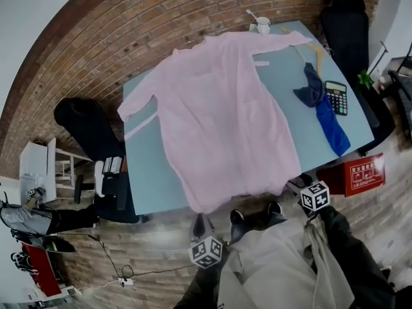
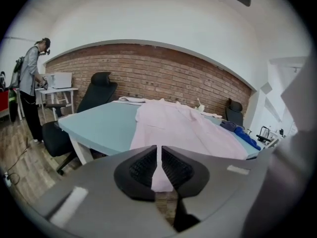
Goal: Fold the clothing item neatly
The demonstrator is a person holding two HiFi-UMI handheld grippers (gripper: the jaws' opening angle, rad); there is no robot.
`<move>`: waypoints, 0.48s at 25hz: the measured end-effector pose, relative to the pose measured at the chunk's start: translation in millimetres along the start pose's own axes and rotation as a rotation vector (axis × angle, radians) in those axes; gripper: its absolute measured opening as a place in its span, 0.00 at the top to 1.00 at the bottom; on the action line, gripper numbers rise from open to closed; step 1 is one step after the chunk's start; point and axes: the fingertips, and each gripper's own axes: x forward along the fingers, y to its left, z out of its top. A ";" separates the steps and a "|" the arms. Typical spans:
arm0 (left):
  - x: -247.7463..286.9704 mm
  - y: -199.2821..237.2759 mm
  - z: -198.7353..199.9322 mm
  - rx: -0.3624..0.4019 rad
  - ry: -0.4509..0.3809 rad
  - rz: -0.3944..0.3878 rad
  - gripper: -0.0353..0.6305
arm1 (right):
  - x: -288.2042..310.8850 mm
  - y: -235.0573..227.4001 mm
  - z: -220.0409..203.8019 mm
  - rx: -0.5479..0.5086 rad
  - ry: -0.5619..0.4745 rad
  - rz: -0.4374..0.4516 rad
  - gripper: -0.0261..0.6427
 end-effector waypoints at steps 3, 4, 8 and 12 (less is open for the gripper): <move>-4.6 25.7 -18.7 0.007 0.032 0.077 0.84 | -11.0 13.7 2.1 -0.044 -0.006 0.046 0.66; -6.2 33.0 -25.4 0.007 0.044 0.094 0.81 | -17.4 15.8 5.4 -0.066 -0.017 0.040 0.78; -6.9 56.3 -52.7 -0.086 0.062 0.106 0.65 | -45.3 25.9 27.1 -0.047 -0.073 0.093 0.94; 5.5 74.1 -74.4 -0.159 0.085 0.060 0.50 | -64.9 33.6 48.8 0.080 -0.104 0.218 0.94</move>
